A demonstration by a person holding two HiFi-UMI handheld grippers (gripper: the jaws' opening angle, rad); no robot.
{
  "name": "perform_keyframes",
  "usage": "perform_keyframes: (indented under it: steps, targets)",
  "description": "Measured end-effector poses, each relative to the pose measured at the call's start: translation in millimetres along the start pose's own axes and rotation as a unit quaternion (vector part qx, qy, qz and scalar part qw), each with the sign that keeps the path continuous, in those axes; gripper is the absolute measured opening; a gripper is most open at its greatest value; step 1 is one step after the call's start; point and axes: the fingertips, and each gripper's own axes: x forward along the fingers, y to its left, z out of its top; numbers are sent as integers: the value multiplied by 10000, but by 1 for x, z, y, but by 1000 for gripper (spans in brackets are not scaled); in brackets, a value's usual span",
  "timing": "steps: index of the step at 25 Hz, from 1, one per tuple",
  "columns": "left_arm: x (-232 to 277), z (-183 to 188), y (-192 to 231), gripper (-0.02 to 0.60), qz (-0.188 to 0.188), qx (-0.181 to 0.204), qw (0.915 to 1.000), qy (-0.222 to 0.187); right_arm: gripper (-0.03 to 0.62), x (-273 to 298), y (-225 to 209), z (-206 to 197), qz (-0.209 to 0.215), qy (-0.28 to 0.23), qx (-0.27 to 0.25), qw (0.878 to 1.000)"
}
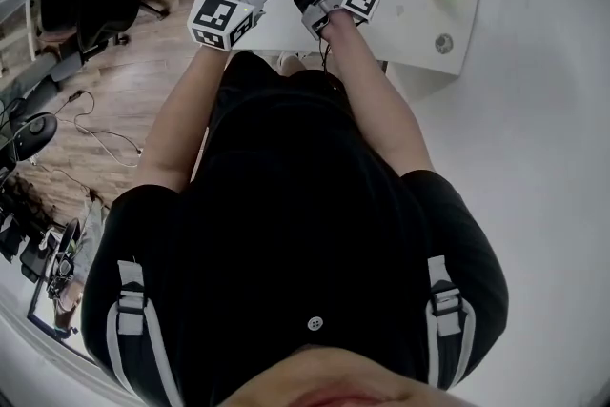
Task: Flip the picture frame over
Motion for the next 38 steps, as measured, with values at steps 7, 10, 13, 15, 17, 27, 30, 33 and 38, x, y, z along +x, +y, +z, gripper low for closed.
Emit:
perform_keyframes:
  steps: [7,10,13,15,17,27,30,33,38]
  targets:
    - [3,-8,-4,371,-81,-15,9999,79,49,0,-10,1,383,-155,499,9979]
    - [4,-10,-3,371,-116,-32,9999,98,49,-3,-12,3,382,-182,488,9979]
    - [5,-12,-6,371,-163,-19,9998,119,49,-9,-13,7,335,-209,366,9985]
    - [7,-13,-10,371,-199,5,9997,144,54,-14,-14,12,262,-224,231,9991]
    - [7,-15,-12,371,-217,10,9996,159,57,-18,-14,15,167,-199,65,9996]
    - [11,-9,-16,371,-263,46,9996,115,67,-36,-21,30,-254,-266,-385,9986]
    - [12,-8,-17,371,-281,61,9995,94,69,-37,-22,32,-457,-242,-648,9966]
    - [13,-7,-19,371,-283,66,9995,90,71,-40,-23,36,-795,-200,-1095,9906]
    - [16,-4,-21,371,-305,73,9995,67,80,-45,-32,42,-1243,-116,-1472,9812]
